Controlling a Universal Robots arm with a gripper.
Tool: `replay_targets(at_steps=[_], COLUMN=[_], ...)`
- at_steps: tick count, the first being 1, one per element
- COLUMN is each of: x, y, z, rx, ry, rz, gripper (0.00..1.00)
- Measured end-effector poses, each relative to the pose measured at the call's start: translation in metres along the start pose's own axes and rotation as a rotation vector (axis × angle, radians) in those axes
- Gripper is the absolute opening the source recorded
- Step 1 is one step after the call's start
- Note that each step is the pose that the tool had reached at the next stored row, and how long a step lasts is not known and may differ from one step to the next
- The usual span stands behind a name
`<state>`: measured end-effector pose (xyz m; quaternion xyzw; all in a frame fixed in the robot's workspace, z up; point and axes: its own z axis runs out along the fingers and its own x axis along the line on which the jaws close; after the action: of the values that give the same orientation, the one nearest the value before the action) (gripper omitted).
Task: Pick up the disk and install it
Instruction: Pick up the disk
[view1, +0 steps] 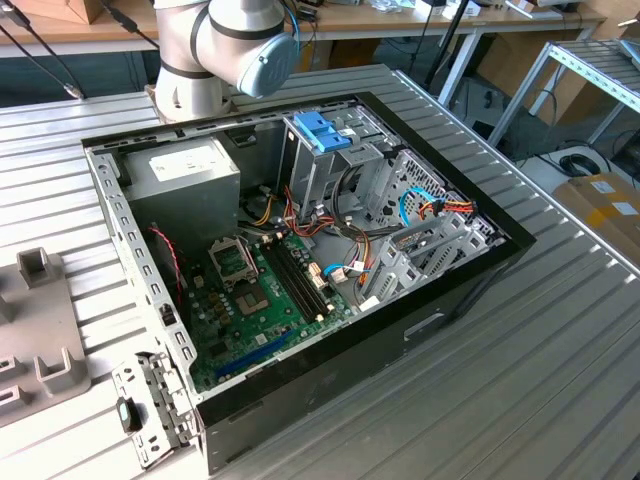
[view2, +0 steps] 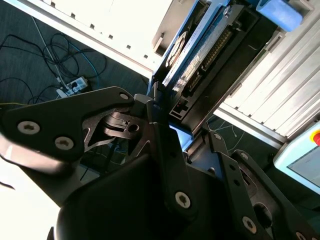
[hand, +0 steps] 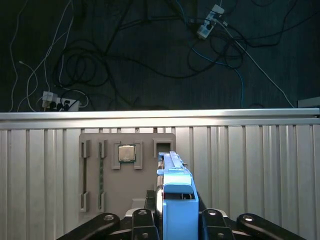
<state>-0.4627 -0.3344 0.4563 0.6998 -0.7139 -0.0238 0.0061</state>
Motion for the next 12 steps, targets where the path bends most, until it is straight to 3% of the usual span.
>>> replay_targets(at_steps=[12], x=[-0.0001], y=[0.0002], z=[-0.0032], rx=[0.0000], ry=[0.0000], rz=[0.000], gripper=[0.37])
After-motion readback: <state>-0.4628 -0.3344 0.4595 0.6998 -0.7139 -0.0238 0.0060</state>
